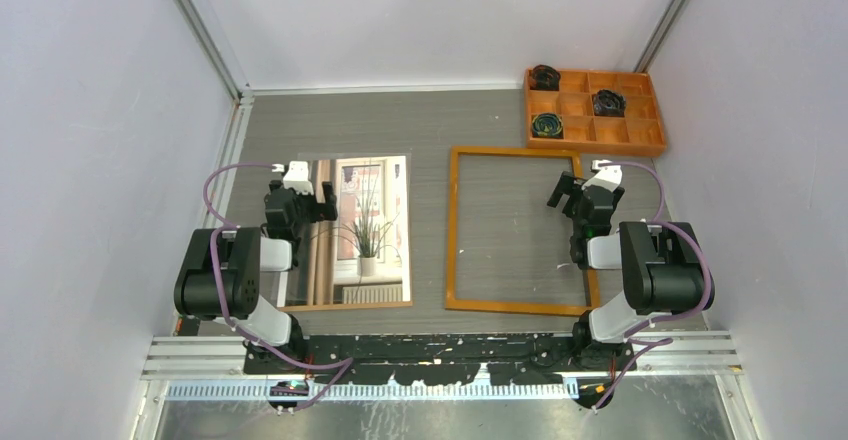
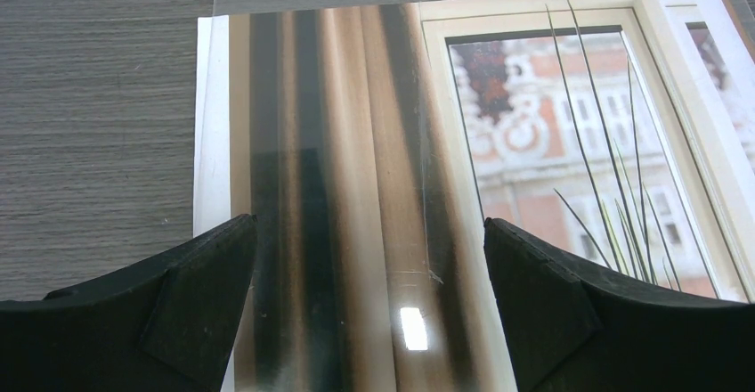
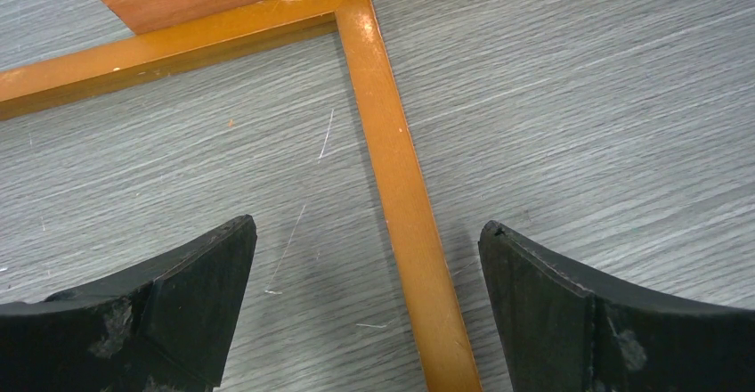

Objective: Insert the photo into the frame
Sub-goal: Turn over the photo frame at the center of the board.

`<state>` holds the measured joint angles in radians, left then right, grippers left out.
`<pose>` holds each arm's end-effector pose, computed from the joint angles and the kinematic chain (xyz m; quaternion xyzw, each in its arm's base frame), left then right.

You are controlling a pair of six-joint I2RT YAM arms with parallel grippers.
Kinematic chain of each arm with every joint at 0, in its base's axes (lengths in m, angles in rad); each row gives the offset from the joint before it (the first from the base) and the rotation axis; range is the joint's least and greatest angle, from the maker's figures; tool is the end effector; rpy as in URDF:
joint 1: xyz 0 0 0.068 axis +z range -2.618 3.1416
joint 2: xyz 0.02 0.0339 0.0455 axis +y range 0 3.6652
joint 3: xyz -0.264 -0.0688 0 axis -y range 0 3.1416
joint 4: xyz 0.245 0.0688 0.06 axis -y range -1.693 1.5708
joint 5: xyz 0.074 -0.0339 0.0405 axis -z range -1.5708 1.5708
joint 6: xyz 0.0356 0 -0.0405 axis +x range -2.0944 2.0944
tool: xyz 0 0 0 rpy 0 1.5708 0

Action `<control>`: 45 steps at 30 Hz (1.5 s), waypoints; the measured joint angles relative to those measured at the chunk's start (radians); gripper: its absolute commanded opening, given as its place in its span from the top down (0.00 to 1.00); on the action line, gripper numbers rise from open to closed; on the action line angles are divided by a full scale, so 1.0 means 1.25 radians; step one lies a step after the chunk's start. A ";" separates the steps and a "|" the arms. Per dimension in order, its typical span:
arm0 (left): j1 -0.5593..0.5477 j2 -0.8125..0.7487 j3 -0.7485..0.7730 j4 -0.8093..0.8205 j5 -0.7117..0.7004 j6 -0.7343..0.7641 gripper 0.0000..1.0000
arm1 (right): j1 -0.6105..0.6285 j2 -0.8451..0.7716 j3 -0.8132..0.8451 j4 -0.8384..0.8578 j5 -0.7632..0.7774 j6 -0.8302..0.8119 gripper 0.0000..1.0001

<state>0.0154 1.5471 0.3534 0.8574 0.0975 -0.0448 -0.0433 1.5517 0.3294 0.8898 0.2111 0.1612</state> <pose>0.2631 0.0006 0.1356 0.0037 0.8150 -0.0482 0.5775 0.2573 -0.0186 0.1322 0.1435 0.7994 -0.0516 0.5812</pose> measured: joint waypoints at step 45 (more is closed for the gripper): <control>0.062 -0.093 0.650 -1.008 0.182 0.043 0.01 | -0.003 -0.352 0.168 -0.396 -0.010 0.405 0.00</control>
<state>0.0929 1.4311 1.1664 -0.4030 0.3248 0.0086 -0.0471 1.1122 0.5396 0.3943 0.1989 0.6674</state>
